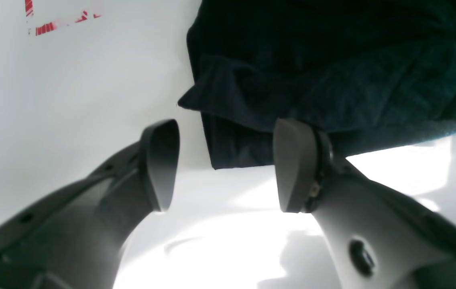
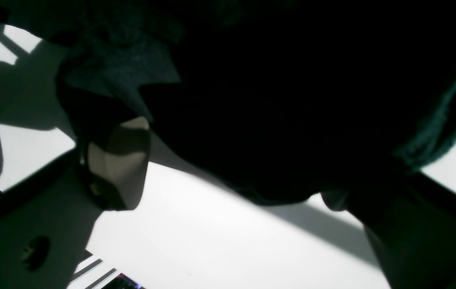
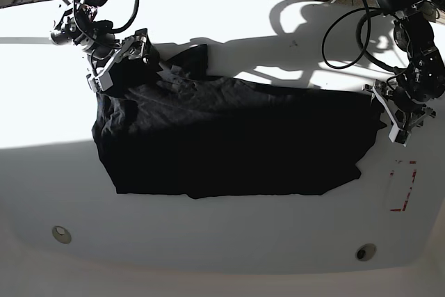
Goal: Layout the t-shirt on the table in an organized manner, then fold the t-shirt properly
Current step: 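Open the right gripper and regrasp the t-shirt's bunched corner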
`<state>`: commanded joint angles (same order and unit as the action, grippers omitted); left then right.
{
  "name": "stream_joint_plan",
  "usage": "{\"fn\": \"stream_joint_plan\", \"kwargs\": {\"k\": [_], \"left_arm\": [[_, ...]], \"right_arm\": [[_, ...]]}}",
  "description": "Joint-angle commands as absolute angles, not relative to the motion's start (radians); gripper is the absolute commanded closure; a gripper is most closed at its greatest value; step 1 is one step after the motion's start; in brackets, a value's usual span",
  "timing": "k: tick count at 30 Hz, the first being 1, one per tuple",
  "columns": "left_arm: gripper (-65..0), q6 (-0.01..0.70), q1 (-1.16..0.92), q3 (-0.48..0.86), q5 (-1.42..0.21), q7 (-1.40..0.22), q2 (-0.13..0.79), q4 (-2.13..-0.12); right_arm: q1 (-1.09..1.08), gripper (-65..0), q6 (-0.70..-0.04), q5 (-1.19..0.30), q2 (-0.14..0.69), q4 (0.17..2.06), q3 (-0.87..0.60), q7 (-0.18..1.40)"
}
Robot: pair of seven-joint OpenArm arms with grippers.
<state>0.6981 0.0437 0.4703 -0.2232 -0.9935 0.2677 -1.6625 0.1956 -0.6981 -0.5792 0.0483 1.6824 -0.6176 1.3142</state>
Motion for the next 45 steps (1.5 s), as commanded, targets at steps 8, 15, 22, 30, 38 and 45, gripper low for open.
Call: {"fn": "stream_joint_plan", "kwargs": {"k": [8,15,22,30,38,45], "left_arm": [[-34.0,0.698,0.044,0.475,-0.225,-0.993,0.274,-1.664],[-34.3,0.698,0.044,0.478,-0.225,-0.995,0.292,-1.71],[-35.1,0.698,0.051,0.476,-0.222,-0.993,0.292,-1.678],[-41.0,0.698,0.131,0.476,-0.222,-0.937,0.292,-1.546],[-41.4,0.698,0.154,0.475,-0.202,-0.937,0.292,-1.524],[-41.4,0.698,0.15,0.475,-0.191,-0.938,0.291,-1.534]], "right_arm": [[0.185,-8.9,-0.698,-0.579,0.05,1.684,-0.618,1.302],[0.176,0.0,-0.698,-0.579,0.05,1.689,-0.618,1.305],[0.173,0.0,-0.698,-0.581,0.07,1.69,-0.616,1.307],[0.15,0.0,-0.698,-0.579,0.096,1.733,-0.616,1.308],[0.137,0.0,-0.698,-0.579,0.11,1.739,-0.616,1.308],[0.134,0.0,-0.698,-0.581,0.11,1.741,-0.616,1.326]]}}
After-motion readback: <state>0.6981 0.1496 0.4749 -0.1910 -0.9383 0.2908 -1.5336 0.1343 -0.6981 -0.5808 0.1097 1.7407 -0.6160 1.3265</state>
